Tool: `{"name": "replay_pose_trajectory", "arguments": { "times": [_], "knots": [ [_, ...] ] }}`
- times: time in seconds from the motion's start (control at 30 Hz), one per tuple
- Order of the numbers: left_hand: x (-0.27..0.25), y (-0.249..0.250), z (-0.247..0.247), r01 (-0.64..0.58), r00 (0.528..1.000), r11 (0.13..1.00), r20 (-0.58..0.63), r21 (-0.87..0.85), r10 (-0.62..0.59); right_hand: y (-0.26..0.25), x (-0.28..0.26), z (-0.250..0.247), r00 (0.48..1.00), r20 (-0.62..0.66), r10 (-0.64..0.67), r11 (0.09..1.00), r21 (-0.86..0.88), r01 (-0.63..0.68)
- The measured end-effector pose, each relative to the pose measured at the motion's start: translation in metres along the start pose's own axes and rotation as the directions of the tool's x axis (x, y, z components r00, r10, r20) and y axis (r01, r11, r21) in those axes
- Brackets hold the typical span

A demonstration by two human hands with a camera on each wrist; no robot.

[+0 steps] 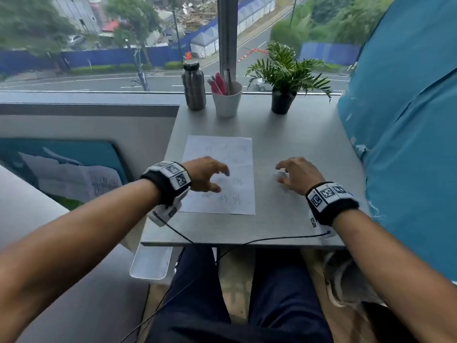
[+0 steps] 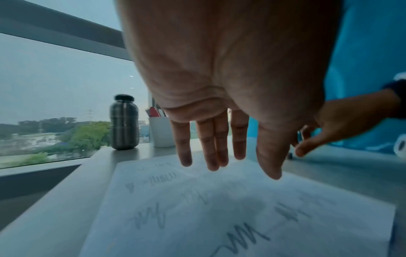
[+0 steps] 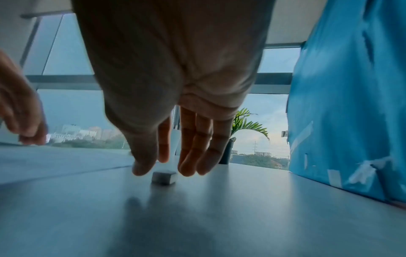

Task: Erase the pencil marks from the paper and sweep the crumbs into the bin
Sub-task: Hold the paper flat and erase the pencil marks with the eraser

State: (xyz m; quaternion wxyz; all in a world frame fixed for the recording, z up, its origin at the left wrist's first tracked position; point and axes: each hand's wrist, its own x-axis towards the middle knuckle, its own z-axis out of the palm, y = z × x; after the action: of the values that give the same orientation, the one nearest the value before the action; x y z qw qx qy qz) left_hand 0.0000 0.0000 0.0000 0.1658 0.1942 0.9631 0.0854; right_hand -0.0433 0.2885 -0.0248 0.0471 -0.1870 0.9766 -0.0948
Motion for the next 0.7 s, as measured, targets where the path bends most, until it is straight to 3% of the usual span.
{"name": "replay_pose_trajectory", "arguments": {
  "times": [0.17, 0.3, 0.4, 0.53, 0.7],
  "knots": [
    [0.011, 0.012, 0.018, -0.099, 0.988, 0.995, 0.122, 0.011, 0.097, -0.003, 0.011, -0.002, 0.998, 0.041, 0.038, 0.999, -0.001, -0.038],
    [0.008, 0.010, 0.029, -0.067, 0.995, 0.997, 0.075, 0.023, 0.065, -0.016, 0.004, 0.001, 0.999, -0.040, 0.035, 0.986, 0.164, -0.028],
    [0.006, 0.017, 0.041, -0.030, 0.998, 0.999, 0.060, 0.024, 0.028, -0.040, -0.011, 0.006, 0.997, -0.057, -0.060, 0.955, 0.286, 0.074],
    [0.007, 0.024, 0.045, 0.018, 0.998, 0.998, 0.064, 0.057, -0.022, -0.065, -0.026, 0.014, 0.981, 0.042, -0.192, 0.931, 0.325, 0.168],
    [0.006, 0.026, 0.042, 0.071, 0.988, 0.997, 0.134, 0.033, -0.075, -0.068, -0.021, 0.014, 0.998, -0.012, -0.060, 0.933, 0.355, 0.060]
  ]
}}
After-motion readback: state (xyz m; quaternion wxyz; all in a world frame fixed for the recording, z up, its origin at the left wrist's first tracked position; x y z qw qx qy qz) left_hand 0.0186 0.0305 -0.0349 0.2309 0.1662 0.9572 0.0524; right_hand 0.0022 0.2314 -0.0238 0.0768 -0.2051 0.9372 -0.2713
